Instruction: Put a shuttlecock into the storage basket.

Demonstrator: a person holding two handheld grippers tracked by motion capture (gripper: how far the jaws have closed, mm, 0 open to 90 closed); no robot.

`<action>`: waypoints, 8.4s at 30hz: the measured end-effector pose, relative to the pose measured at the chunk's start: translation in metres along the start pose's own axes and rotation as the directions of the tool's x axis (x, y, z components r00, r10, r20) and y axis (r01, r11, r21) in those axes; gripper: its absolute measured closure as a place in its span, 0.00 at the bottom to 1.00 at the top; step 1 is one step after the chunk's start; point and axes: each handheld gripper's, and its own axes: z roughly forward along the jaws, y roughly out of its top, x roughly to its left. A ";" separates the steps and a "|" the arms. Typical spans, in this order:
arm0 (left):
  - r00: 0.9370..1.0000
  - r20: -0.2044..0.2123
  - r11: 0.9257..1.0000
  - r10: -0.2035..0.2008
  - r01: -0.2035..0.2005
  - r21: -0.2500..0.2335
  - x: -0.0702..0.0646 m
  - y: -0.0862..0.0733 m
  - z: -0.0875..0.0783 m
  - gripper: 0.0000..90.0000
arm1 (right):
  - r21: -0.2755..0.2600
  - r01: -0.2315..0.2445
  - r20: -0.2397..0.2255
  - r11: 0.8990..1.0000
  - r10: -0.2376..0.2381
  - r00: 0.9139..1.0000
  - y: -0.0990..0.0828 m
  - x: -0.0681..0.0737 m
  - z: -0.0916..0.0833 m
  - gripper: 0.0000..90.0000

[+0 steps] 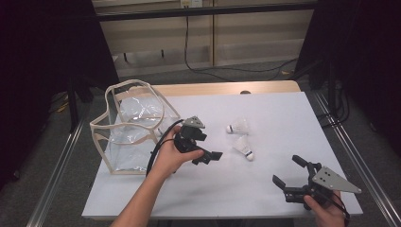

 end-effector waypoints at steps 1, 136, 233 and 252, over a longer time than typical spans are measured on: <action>1.000 0.002 1.000 -0.001 0.001 -0.002 0.000 0.000 0.001 0.05 | 0.001 -0.001 0.000 1.000 0.001 1.000 0.000 0.000 0.000 0.03; 0.997 0.054 0.998 0.063 -0.062 -0.017 0.010 0.005 0.104 0.50 | 0.002 0.000 -0.007 1.000 0.000 1.000 -0.001 -0.002 0.001 0.03; 0.986 0.160 0.999 -0.052 0.053 0.001 0.000 0.016 0.033 0.98 | 0.000 0.000 -0.009 1.000 0.000 1.000 0.000 -0.002 0.003 0.03; 0.989 0.130 0.997 -0.072 0.070 0.022 0.008 0.031 0.005 0.98 | -0.002 -0.001 -0.012 1.000 0.001 1.000 0.000 -0.001 0.002 0.03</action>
